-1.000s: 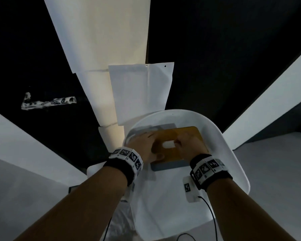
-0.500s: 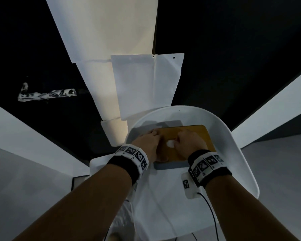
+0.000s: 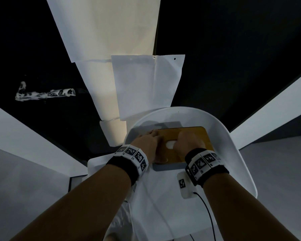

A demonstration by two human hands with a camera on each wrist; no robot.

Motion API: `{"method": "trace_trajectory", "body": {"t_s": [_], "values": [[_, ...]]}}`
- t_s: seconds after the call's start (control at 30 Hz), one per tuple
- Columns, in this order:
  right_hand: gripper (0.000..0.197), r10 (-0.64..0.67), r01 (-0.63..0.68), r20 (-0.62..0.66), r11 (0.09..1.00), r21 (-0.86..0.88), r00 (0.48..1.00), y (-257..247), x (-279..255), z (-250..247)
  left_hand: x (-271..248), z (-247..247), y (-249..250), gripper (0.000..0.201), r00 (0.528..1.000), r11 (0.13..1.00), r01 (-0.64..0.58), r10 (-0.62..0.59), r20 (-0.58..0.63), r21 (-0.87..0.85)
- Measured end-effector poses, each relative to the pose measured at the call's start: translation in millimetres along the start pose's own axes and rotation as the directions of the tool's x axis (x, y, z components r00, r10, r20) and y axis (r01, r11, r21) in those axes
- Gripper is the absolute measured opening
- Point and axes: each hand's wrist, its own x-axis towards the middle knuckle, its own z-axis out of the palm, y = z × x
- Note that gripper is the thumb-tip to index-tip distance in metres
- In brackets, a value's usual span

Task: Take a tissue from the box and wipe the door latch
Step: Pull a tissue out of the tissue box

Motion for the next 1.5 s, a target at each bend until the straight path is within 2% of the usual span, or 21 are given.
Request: {"method": "trace_trajectory", "body": {"t_s": [0.13, 0.27, 0.4, 0.57, 0.63, 0.73, 0.77, 0.83, 0.93, 1.07, 1.13, 1.23, 1.3, 1.33, 1.4, 1.43, 1.5], "values": [[0.032, 0.014, -0.017, -0.061, 0.999, -0.049, 0.998, 12.2, 2.8, -3.8, -2.1, -4.2, 4.3, 0.094, 1.0, 1.0, 0.02, -0.02, 0.016, 0.003], [0.017, -0.001, 0.009, -0.117, 0.998, 0.068, 0.993, 19.0, 2.0, -2.2, -3.5, -5.1, 5.0, 0.095, 1.0, 1.0, 0.018, -0.018, 0.014, 0.001], [0.007, -0.076, 0.085, -0.092, 0.992, 0.099, 0.993, 17.3, -5.9, -1.8, -2.7, -3.9, 4.5, 0.095, 1.0, 1.0, 0.004, -0.004, 0.005, 0.006], [0.006, -0.11, 0.174, -0.255, 0.954, 0.245, 0.961, 23.0, 0.3, -16.4, -2.9, -7.2, 6.9, 0.097, 0.999, 0.999, 0.03, -0.032, 0.041, 0.033], [0.001, -0.115, 0.174, -0.229, 0.95, 0.259, 0.967, 23.7, 3.6, -19.8, -2.0, -7.4, 7.1, 0.098, 0.998, 0.999, 0.027, -0.029, 0.047, 0.041], [0.016, -0.162, 0.181, -0.129, 0.971, 0.155, 0.978, 22.8, 5.1, -16.5, -2.7, -7.3, 7.8, 0.095, 0.999, 0.999, 0.03, -0.031, 0.028, 0.04], [0.016, -0.18, 0.198, -0.135, 0.971, 0.133, 0.974, 22.7, 5.3, -13.8, -3.7, -7.8, 8.6, 0.094, 0.999, 0.999, 0.033, -0.034, 0.023, 0.041], [0.014, -0.175, 0.211, -0.18, 0.956, 0.205, 0.968, 21.7, 3.2, -13.0, -5.4, -8.8, 9.9, 0.093, 0.999, 0.996, 0.045, -0.045, 0.001, 0.074], [0.014, -0.102, 0.198, -0.258, 0.904, 0.38, 0.961, 21.9, 4.3, -19.2, -7.0, -8.2, 10.0, 0.092, 0.998, 0.993, 0.057, -0.053, -0.046, 0.102], [0.01, -0.059, 0.165, -0.218, 0.847, 0.506, 0.974, 22.2, 7.5, -28.4, -9.0, -4.4, 11.1, 0.082, 0.995, 0.982, 0.035, -0.052, -0.085, -0.188], [0.005, -0.077, 0.167, -0.187, 0.829, 0.534, 0.979, 20.1, 5.6, -28.9, -9.8, -3.2, 14.6, 0.076, 0.992, 0.967, 0.012, -0.044, -0.122, -0.253], [0.007, -0.108, 0.19, -0.178, 0.815, 0.547, 0.978, 18.1, 2.8, -25.0, -8.4, -2.7, 21.8, 0.061, 0.986, 0.936, 0.057, -0.107, -0.126, -0.348], [0.005, -0.136, 0.212, -0.183, 0.832, 0.513, 0.974, 17.2, -0.9, -25.0, -6.6, -4.7, 25.3, 0.035, 0.972, 0.876, 0.084, -0.176, -0.153, -0.476], [0.007, -0.158, 0.226, -0.179, 0.846, 0.482, 0.971, 17.3, -2.8, -25.9, -5.5, -6.5, 26.2, 0.028, 0.965, 0.821, 0.101, -0.218, -0.145, -0.562], [0.013, -0.197, 0.25, -0.163, 0.862, 0.441, 0.967, 17.6, -5.6, -26.6, -5.5, -10.2, 26.6, 0.028, 0.953, 0.697, 0.131, -0.285, -0.104, -0.705], [0.015, -0.212, 0.26, -0.157, 0.864, 0.431, 0.964, 17.1, -7.8, -27.6, -6.0, -11.6, 26.4, 0.029, 0.949, 0.676, 0.14, -0.3, -0.096, -0.723], [0.018, -0.237, 0.271, -0.131, 0.865, 0.423, 0.963, 15.4, -12.5, -29.6, -8.2, -15.9, 25.5, 0.031, 0.948, 0.738, 0.162, -0.3, -0.104, -0.655]]}}
